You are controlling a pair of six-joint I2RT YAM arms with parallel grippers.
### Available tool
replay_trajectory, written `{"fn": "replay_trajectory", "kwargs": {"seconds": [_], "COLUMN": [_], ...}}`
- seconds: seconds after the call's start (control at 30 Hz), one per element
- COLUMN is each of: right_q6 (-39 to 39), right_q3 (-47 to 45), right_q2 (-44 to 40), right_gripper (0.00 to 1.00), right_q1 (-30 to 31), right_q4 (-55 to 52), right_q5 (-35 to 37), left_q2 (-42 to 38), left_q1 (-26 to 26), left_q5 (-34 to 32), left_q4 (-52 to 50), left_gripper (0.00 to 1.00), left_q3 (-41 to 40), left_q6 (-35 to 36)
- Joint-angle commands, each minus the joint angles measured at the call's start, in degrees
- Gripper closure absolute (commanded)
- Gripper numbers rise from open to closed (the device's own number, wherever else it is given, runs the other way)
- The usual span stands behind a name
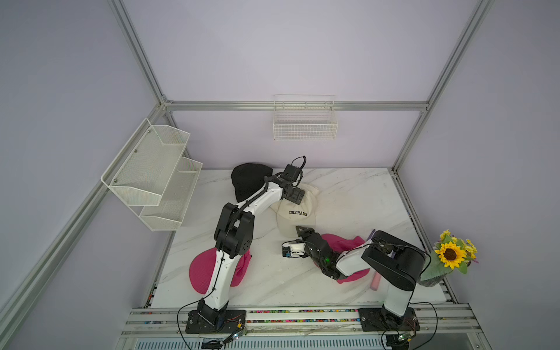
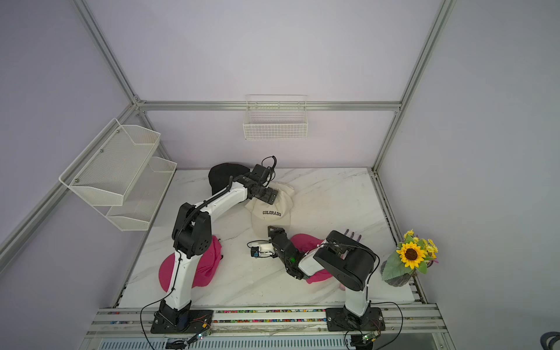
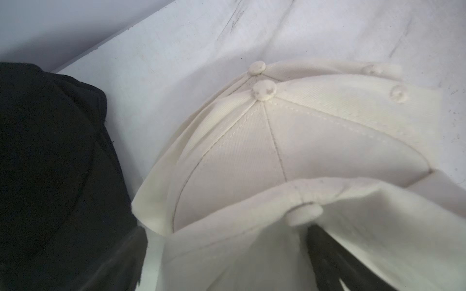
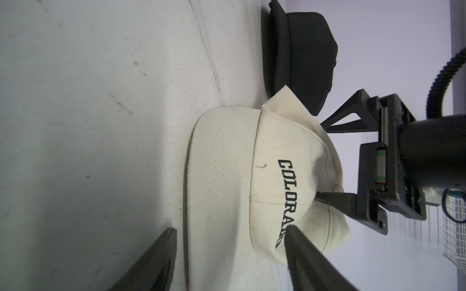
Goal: Stack the baseball caps by color
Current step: Move the baseball cap to the center of the board.
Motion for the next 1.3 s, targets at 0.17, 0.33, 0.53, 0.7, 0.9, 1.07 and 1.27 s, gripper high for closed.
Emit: {"fn": "replay_trajectory", "kwargs": {"seconds": [0.17, 0.33, 0.53, 0.7, 0.9, 1.07, 1.27], "right_q6": [-0.6, -0.2, -1.4, -2.2, -3.5, -6.0, -7.9], "right_q3": [1.4, 0.3, -1.4, -2.8, -3.2, -1.9, 0.4], "right_q2": [2.7, 1.5, -0.5, -4.9, -11.6, -15.9, -17.0], "right_gripper": [0.50, 0.69, 1.00, 1.00, 1.00, 1.00, 1.00], "right_q1": [-0.8, -0.8, -0.7, -0.8, -0.8, -1.3, -3.9], "right_q4": [4.1, 4.8, 7.7, 7.7, 8.0, 7.6, 4.1], "right_q5": [3.1, 3.2, 3.7, 4.2, 4.1, 3.5, -2.1], "left_q2": [0.2, -1.6, -4.8, -7.8, -13.0, -15.2, -13.1], "left_q1": [0.6, 0.6, 1.2, 2.2, 2.5, 3.6, 6.0], "left_q5": [1.8, 5.1, 12.6, 14.3, 12.2, 5.9, 10.2], "left_q4": [-1.9, -1.9, 1.3, 1.6, 3.8, 11.8, 13.2], "left_gripper": [0.00, 0.00, 0.00, 0.00, 0.00, 0.00, 0.00], "left_q3": [0.6, 0.6, -1.6, -1.7, -2.3, -6.0, -2.7], "left_q6": [-0.8, -1.2, -0.9, -1.4, -1.5, -2.6, -6.2]}}
